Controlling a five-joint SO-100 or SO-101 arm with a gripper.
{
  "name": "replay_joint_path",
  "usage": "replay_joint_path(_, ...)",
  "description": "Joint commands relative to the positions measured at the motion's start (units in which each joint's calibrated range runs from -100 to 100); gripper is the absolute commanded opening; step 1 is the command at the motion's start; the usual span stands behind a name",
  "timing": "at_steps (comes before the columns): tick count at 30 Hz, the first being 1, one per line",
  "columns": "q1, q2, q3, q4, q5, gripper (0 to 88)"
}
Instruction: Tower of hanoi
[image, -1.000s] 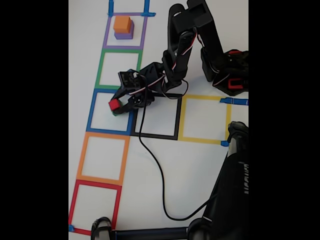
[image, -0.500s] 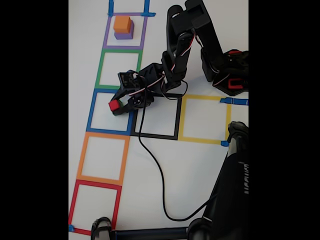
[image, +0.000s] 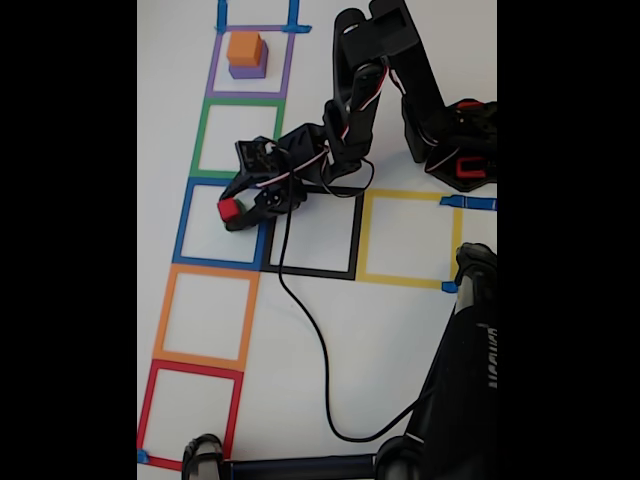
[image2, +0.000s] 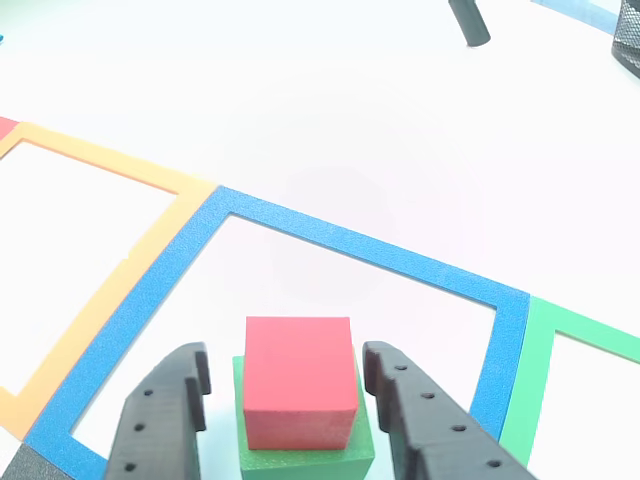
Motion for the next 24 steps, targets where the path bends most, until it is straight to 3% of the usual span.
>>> replay_joint_path(1,0.09,-1.48,-0.76,-1.55,0.54,20.1)
replay_joint_path(10,-0.97,-9.23,0.05,-0.98,0.54,22.6)
replay_joint_path(15,-1.35,-17.63,-1.04,5.25,-3.18,20.6)
replay_joint_path(18,-0.87,-25.06,-3.67,15.29,-5.88,9.9)
replay_joint_path(21,1.24,-33.53,-9.22,32.22,-7.07,2.0)
replay_joint_path(24,4.88,-40.07,-16.49,52.54,-6.56,0.2)
